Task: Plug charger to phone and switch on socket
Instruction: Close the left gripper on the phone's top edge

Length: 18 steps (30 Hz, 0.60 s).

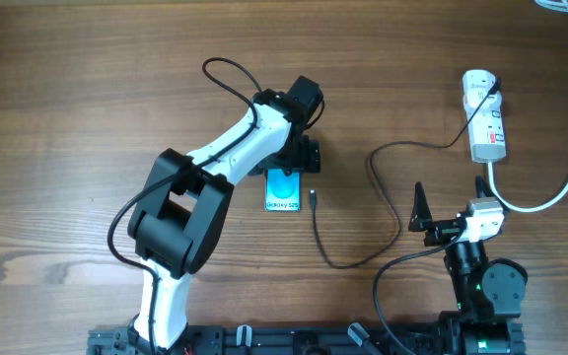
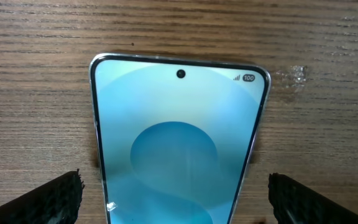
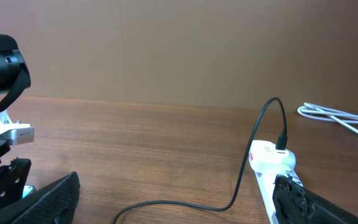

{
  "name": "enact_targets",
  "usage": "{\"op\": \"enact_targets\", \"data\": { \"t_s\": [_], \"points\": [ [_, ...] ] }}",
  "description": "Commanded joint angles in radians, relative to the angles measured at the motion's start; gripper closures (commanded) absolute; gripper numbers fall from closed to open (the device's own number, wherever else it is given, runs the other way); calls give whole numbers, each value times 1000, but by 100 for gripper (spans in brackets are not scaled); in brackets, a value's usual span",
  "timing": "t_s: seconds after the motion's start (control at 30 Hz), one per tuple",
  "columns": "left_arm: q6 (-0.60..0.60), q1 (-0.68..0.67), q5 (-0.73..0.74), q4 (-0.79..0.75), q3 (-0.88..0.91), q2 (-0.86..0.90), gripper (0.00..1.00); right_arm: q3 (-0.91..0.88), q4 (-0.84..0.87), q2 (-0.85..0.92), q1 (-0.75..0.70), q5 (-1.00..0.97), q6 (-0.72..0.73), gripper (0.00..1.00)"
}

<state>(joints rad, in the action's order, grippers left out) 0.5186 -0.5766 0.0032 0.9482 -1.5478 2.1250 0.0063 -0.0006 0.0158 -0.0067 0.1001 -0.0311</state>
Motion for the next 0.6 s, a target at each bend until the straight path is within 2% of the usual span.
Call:
{"op": "enact_targets", "data": {
  "t_s": [0.0, 0.57],
  "points": [
    [17, -2, -24, -3, 11, 19, 0, -1, 3, -5, -4, -6, 8, 0],
    [18, 0, -24, -69, 75, 19, 0, -1, 3, -5, -4, -6, 8, 0]
  ]
}}
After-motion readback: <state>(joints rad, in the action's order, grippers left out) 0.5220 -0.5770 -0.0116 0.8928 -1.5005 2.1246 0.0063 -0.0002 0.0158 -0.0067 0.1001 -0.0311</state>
